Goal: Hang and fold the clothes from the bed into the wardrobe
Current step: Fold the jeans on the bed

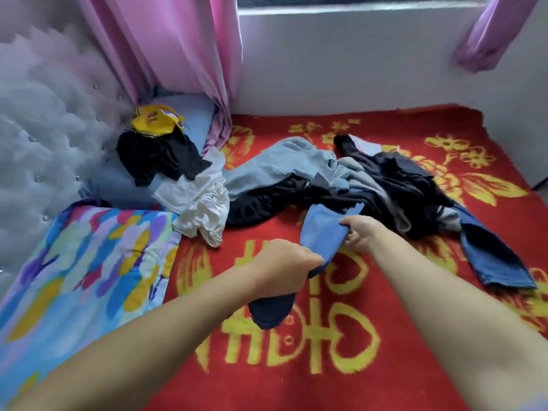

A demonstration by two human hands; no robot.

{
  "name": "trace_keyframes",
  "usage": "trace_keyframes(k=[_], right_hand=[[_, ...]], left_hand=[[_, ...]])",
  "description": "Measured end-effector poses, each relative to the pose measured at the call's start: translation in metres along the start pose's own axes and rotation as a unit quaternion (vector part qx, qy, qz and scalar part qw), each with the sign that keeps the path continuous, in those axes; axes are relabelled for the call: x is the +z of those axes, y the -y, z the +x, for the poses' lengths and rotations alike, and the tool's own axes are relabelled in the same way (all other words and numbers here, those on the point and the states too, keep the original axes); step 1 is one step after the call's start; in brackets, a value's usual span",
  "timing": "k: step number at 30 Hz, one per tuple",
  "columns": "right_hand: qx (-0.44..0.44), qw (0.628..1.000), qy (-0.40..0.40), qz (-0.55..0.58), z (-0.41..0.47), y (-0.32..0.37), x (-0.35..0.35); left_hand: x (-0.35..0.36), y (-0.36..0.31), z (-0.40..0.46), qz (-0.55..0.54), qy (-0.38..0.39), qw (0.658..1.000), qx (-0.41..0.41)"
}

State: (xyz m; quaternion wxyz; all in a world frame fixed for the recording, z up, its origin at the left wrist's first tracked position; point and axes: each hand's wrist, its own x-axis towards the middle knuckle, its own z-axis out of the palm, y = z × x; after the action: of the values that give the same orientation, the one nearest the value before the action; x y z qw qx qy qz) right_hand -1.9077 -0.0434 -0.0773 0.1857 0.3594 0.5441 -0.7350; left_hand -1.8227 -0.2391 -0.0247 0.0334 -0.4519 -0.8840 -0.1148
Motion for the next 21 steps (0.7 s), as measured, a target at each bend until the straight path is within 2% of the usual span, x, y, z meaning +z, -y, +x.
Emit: trace_keyframes(k=[3, 5, 6, 7, 8, 9, 11, 12, 15, 16, 19, 20, 21], right_hand=[[-0.007, 0.997, -0.006, -0.075, -0.024, -0.004, 0.006], [-0.022, 0.995, 0.017, -0.099, -0.039, -0.001, 0.002], [-0.027, 0.995, 0.036, -0.083, -0.047, 0.0, -0.003], [-0.04, 0.995, 0.062, -0.067, -0.057, 0.003, -0.01], [-0.055, 0.993, 0.092, -0.057, -0.067, 0.006, -0.016], [-0.076, 0.988, 0.112, -0.069, -0.077, 0.011, -0.02], [-0.142, 0.971, 0.145, -0.124, -0.097, 0.02, -0.025], [-0.174, 0.96, 0.163, -0.148, -0.106, 0.026, -0.026], [-0.214, 0.932, 0.225, -0.186, -0.137, 0.04, -0.025], [-0.217, 0.924, 0.254, -0.188, -0.148, 0.043, -0.026], [-0.184, 0.89, 0.346, -0.233, -0.179, 0.046, -0.032], [-0.169, 0.87, 0.361, -0.291, -0.184, 0.042, -0.037], [-0.15, 0.845, 0.364, -0.362, -0.183, 0.035, -0.042]], left_hand=[[-0.012, -0.004, -0.014, -0.024, -0.003, 1.0, -0.016], [-0.01, 0.0, -0.018, -0.07, 0.056, 0.992, -0.091], [-0.008, 0.004, -0.019, -0.126, 0.104, 0.976, -0.144], [-0.003, 0.008, -0.019, -0.216, 0.146, 0.945, -0.195], [0.002, 0.012, -0.019, -0.328, 0.165, 0.899, -0.24], [0.007, 0.015, -0.017, -0.444, 0.162, 0.833, -0.286], [0.016, 0.019, -0.007, -0.618, 0.128, 0.678, -0.377], [0.021, 0.02, 0.0, -0.652, 0.11, 0.63, -0.408], [0.034, 0.019, 0.03, -0.693, 0.085, 0.558, -0.449], [0.038, 0.019, 0.04, -0.721, 0.078, 0.52, -0.451], [0.04, 0.018, 0.062, -0.814, -0.011, 0.341, -0.47], [0.036, 0.02, 0.065, -0.807, -0.049, 0.334, -0.485], [0.035, 0.024, 0.069, -0.773, -0.081, 0.378, -0.503]])
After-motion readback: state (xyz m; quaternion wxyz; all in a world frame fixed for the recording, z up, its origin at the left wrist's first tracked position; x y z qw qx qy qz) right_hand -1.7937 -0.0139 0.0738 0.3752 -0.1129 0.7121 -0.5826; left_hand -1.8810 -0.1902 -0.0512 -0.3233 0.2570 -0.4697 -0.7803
